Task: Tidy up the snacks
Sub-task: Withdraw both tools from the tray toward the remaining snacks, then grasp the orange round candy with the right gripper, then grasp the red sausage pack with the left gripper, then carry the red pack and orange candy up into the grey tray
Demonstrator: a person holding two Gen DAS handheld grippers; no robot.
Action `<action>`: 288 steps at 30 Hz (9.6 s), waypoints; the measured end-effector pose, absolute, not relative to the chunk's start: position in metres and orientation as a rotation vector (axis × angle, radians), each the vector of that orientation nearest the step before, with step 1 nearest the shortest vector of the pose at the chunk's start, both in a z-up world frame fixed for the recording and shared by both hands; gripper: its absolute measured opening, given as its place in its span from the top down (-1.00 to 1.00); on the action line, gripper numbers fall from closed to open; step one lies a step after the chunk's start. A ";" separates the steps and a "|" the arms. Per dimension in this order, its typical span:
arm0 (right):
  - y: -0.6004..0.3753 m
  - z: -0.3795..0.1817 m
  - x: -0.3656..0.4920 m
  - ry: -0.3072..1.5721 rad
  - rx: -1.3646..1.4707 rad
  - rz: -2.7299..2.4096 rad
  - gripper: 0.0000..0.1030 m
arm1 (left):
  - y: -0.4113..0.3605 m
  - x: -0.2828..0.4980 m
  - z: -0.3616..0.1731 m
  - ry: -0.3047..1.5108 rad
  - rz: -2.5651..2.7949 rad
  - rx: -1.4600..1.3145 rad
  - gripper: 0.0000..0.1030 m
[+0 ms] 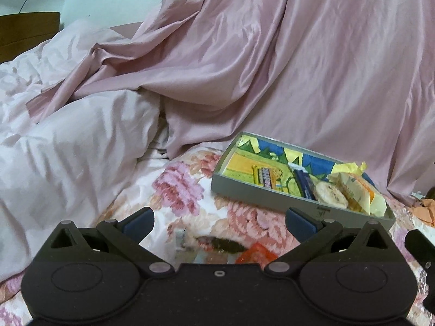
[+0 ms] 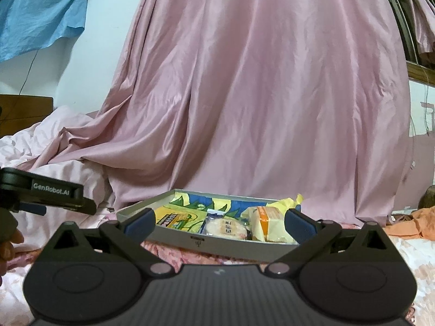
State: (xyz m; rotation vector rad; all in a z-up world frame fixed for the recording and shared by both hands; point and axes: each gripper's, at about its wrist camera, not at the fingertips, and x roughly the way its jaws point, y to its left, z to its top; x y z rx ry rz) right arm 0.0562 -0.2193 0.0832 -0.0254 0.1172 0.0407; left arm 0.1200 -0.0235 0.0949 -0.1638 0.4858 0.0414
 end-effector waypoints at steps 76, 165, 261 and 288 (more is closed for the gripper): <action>-0.211 -0.027 0.082 0.578 -0.064 0.168 -0.99 | -0.041 0.149 -0.037 0.712 -0.358 0.320 -0.99; -0.181 -0.045 0.058 0.638 -0.082 0.242 0.25 | -0.056 0.124 -0.026 0.858 -0.351 0.122 -0.12; -0.191 0.054 0.181 0.273 -0.064 0.288 0.24 | -0.041 0.247 0.091 0.549 -0.164 -0.216 0.07; -0.184 0.028 0.256 0.278 -0.053 0.268 0.24 | -0.044 0.327 0.081 0.524 -0.123 -0.257 0.06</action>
